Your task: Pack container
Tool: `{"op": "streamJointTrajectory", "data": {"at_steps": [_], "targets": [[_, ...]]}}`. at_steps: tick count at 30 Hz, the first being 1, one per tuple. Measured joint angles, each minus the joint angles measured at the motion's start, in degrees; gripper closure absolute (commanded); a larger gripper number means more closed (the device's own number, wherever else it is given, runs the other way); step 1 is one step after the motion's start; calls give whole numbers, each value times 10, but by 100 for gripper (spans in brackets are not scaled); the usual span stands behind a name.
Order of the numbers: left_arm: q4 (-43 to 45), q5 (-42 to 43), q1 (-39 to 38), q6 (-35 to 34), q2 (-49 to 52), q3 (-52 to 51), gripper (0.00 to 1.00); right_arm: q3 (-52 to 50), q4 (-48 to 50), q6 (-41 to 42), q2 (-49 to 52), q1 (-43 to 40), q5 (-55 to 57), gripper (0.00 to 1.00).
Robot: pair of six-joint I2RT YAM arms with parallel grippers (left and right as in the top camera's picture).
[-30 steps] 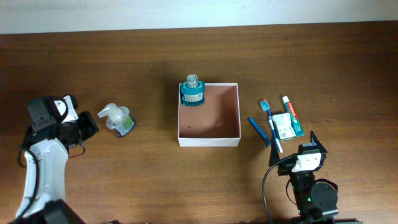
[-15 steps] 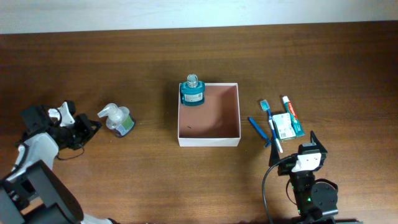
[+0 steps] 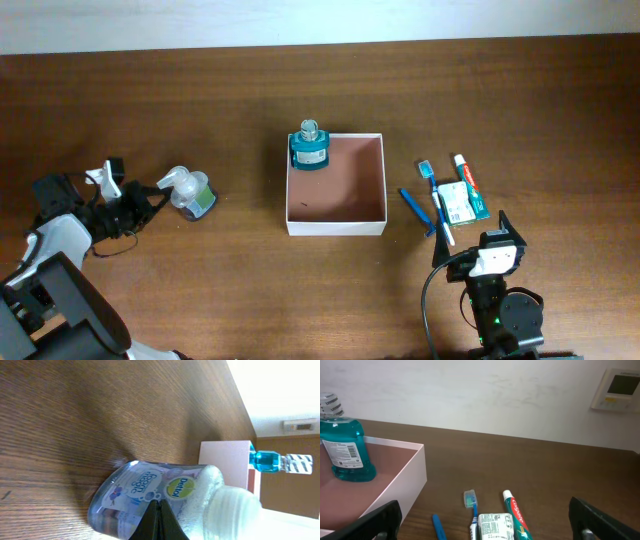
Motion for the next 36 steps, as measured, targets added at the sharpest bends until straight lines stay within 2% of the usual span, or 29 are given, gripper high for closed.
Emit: {"op": "streamJointTrajectory", "data": {"at_steps": [36], "targets": [[-93,8,0,6,0,-2,99,0,0,0,0,0,0,1]]}}
